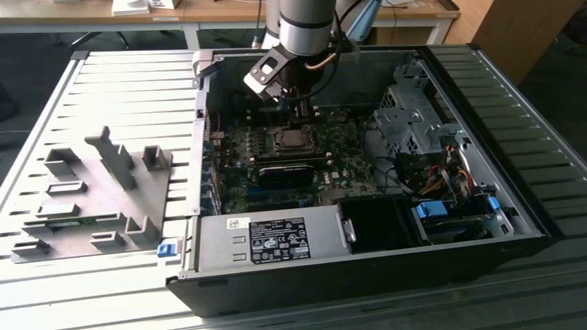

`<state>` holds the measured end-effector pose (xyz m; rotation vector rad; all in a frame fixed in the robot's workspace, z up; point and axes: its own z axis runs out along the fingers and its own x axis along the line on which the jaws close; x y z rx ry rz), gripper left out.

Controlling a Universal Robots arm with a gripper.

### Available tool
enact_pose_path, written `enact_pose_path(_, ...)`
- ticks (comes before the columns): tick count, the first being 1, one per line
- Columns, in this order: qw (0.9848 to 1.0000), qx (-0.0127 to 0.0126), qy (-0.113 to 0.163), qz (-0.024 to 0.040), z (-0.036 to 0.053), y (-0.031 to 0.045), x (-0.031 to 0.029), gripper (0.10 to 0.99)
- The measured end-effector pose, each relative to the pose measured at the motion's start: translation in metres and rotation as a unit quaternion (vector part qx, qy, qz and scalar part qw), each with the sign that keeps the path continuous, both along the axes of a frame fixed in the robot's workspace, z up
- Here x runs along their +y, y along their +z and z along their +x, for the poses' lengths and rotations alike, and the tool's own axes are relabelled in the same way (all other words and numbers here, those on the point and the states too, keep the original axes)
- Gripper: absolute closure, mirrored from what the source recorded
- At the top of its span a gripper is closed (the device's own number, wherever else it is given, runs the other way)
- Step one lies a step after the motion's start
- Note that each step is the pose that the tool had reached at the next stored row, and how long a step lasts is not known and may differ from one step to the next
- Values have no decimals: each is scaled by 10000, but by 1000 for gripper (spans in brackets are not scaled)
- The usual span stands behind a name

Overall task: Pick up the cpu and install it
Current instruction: 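Install the first cpu locking lever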

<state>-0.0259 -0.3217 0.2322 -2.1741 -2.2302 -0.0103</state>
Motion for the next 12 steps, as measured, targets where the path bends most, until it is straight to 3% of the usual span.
enact_pose_path(9, 10000, 7, 0, 0, 1, 157, 0, 980)
enact_pose_path(12, 10000, 24, 1, 0, 1, 207, 0, 980)
